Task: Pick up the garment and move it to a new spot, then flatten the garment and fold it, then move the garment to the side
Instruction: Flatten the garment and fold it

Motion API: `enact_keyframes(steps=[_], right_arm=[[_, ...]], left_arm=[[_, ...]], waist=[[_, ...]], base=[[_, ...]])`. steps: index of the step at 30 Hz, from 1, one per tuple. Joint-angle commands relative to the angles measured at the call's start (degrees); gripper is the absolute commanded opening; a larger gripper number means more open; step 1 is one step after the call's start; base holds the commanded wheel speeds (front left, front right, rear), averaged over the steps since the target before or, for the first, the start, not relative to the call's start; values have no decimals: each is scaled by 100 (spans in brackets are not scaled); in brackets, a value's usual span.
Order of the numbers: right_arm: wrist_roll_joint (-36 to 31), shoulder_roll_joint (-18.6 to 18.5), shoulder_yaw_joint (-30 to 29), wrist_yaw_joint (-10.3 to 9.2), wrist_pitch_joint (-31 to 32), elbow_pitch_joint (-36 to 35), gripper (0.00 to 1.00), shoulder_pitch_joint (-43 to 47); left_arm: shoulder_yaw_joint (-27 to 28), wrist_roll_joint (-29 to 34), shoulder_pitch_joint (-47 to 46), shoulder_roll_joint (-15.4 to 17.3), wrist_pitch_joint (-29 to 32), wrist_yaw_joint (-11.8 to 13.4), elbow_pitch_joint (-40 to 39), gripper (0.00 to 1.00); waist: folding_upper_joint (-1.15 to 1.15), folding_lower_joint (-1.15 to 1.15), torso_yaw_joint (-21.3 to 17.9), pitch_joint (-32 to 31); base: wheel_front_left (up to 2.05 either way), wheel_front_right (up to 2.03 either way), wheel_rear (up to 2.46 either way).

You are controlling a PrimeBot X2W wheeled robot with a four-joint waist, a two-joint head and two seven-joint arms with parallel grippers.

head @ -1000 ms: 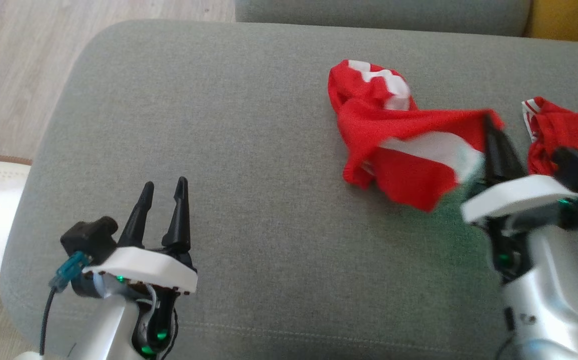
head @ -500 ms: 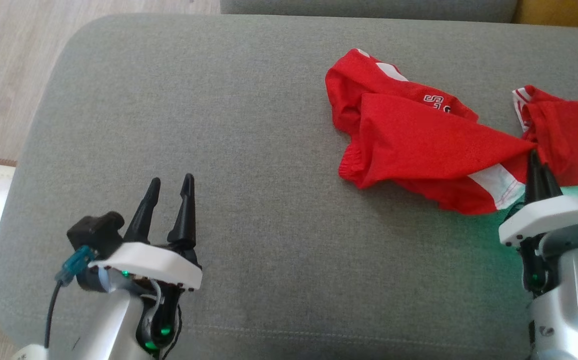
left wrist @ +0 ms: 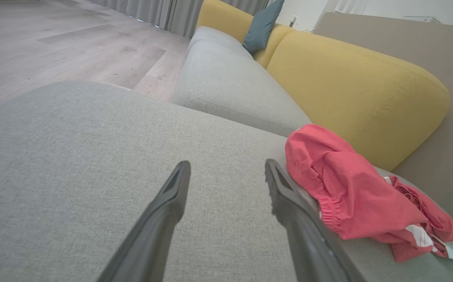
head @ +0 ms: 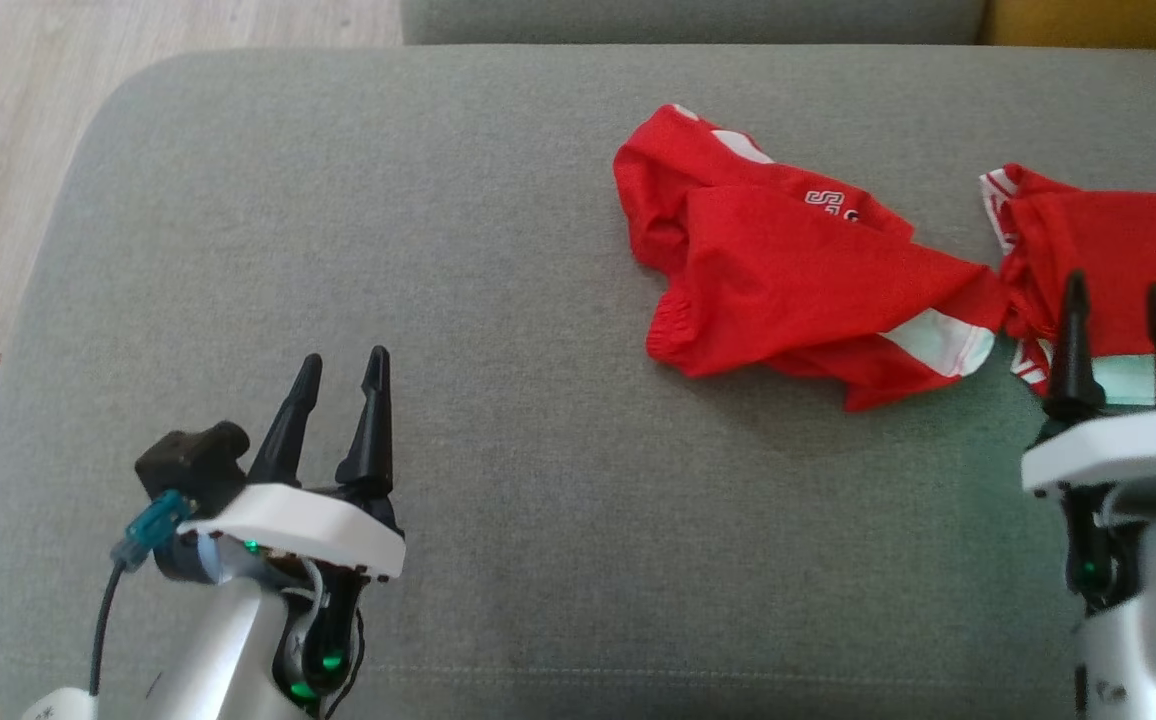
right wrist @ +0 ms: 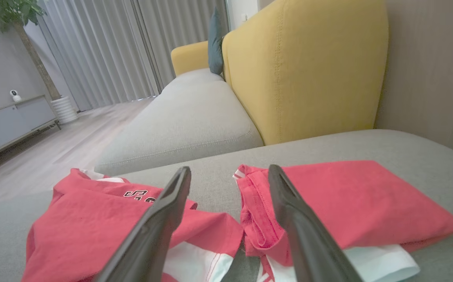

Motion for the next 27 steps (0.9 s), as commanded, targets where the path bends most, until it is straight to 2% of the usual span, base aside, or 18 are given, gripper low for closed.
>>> enact_keyframes(steps=[1,5,12,22,27], right_arm=[[54,-16,163,37,-89,-334,100,-36],[315,-16,272,37,-193,-958,100,226],[665,-16,1077,37,-159,-1754,100,894],[980,-16,1920,37,5,-1715,100,1298],[1228,-16,2447,37,410,-1267,100,1197]], left_arm=[[214,74,-236,60,-44,-18,-205,100],[215,85,-191,45,-44,-22,-241,100],[233,98,-150,17,-44,-33,-268,100],[175,114,-150,-16,-42,-64,-234,100],[139,102,-175,-38,-39,-84,-195,100]], waist=[[0,0,-34,-37],[0,0,-93,-105],[0,0,-98,-178],[0,0,139,-152],[0,0,369,-45]], base=[[0,0,0],[0,0,0],[0,0,0],[0,0,0],[0,0,0]])
